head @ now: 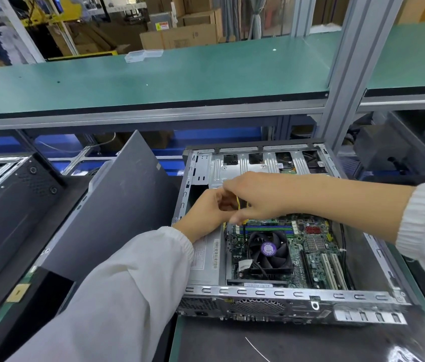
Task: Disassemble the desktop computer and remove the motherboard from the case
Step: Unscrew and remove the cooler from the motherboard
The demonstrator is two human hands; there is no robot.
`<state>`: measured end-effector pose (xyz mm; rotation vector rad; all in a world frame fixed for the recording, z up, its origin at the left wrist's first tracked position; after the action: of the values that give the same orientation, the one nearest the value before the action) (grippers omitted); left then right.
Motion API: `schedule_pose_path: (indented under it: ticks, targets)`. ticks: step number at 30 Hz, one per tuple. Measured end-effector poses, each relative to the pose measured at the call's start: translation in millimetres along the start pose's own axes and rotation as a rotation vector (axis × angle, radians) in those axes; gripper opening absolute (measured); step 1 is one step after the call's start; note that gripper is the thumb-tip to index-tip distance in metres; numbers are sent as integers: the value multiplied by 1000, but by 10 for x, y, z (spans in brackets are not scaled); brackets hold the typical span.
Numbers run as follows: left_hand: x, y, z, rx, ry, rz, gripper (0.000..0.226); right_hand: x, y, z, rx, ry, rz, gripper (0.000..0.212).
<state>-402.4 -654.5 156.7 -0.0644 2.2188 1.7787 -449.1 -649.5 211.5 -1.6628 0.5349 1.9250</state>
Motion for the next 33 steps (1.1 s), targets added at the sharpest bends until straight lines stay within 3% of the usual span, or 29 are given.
schedule_pose_path:
  ticks: [2, 5, 8, 12, 15, 18, 19, 21, 22, 24, 28, 33]
  targets:
    - [32, 3, 11, -4, -10, 45, 30, -71, 90, -37, 140, 71, 183, 45]
    - [33, 25, 20, 10, -4, 97, 38, -110, 59, -90, 179, 123, 379, 36]
    - [14, 84, 29, 47, 11, 91, 33, 11, -2, -98, 103, 12, 218, 22]
    - [79, 141, 50, 67, -67, 46, 22, 57, -123, -48, -139, -85, 138, 35]
    - [42, 107, 56, 32, -33, 69, 17, -51, -85, -90, -124, -56, 35, 19]
    - [22, 74, 60, 14, -6, 78, 21, -155, 240, -94, 104, 78, -114, 56]
    - [15, 71, 59, 15, 4, 78, 23, -41, 365, -52, 178, 45, -102, 64]
    - [5, 72, 57, 24, 23, 68, 20, 558, 494, 104, 250, -234, 30, 79]
    - [4, 73, 55, 30, 28, 60, 17, 914, 504, 227, 266, -396, 74, 99]
    - [4, 77, 58, 37, 37, 56, 16, 1369, 489, 372, 308, -507, 80, 127]
    - [-29, 79, 72, 40, 54, 66, 17, 1445, 466, 287, 320, -318, 19, 110]
    - [-79, 97, 93, 45, 95, 92, 17, 1433, 480, 326, 321, -253, 49, 93]
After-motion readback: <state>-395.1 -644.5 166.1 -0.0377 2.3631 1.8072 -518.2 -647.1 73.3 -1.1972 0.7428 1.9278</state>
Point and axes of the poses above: each hand's wrist, its own z-axis away from the middle knuckle, its own x-axis out of the palm, y = z × x, the point moved 10 cm from there along -z, towards the middle knuckle, and after that the axes turned 11 degrees about x, right-handed, at the moved point
